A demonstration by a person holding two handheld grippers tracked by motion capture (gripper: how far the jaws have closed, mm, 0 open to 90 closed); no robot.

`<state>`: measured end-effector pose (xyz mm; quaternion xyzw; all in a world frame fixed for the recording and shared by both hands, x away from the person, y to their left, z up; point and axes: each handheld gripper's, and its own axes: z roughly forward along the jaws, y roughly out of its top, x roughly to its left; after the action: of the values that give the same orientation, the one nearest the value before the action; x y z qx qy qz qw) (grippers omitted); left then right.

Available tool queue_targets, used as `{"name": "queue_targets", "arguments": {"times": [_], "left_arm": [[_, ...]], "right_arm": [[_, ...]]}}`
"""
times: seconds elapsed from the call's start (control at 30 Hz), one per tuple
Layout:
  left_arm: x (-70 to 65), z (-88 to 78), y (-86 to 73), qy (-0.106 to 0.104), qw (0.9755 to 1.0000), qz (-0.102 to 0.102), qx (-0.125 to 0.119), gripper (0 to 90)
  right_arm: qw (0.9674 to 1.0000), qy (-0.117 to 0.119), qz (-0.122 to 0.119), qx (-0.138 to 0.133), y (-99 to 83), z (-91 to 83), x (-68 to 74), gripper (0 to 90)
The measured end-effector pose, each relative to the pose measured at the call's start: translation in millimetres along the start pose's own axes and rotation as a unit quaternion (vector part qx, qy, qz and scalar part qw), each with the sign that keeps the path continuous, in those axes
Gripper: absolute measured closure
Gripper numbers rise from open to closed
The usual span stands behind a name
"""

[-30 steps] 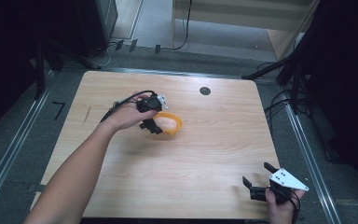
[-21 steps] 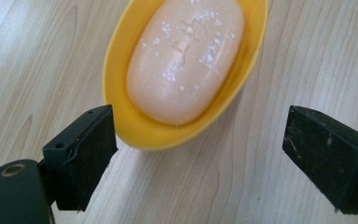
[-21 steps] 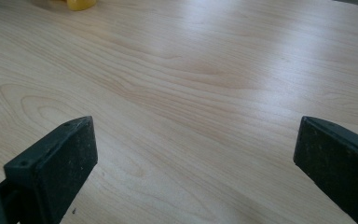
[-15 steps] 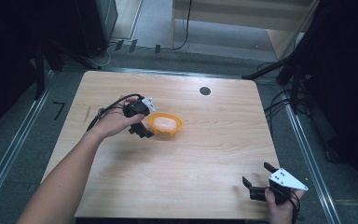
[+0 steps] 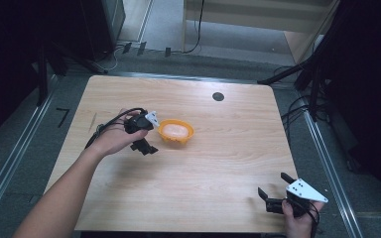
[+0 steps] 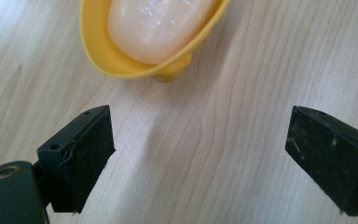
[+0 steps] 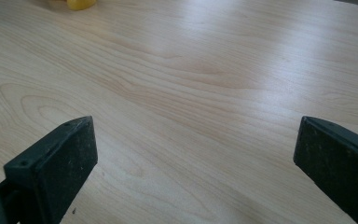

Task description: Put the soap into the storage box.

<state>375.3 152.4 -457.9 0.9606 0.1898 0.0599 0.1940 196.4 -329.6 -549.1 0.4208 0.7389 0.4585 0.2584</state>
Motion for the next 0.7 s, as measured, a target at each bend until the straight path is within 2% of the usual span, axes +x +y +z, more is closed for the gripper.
{"name": "queue_targets", "arguments": {"times": [0.37,0.43,0.53,0.7], "left_arm": [[-12.4,-7.4,-17.8,0.005,0.9998,-0.009,-0.016,7.8],[-14.5,-9.4,-20.6,0.012,0.9998,-0.006,-0.016,7.8],[-18.6,-12.9,-26.6,0.012,0.9991,-0.021,-0.036,7.8],[-25.8,-13.5,-37.7,0.015,0.9988,-0.026,-0.04,7.8]], "right_arm": [[1.0,-0.001,-0.001,0.001,0.1,0.2,0.1,0.0],[1.0,-0.002,0.0,0.001,0.1,0.1,0.3,0.0],[1.0,-0.002,-0.001,0.002,0.1,0.0,0.3,0.0],[1.0,-0.001,-0.001,0.001,0.1,0.1,0.3,0.0]]}}
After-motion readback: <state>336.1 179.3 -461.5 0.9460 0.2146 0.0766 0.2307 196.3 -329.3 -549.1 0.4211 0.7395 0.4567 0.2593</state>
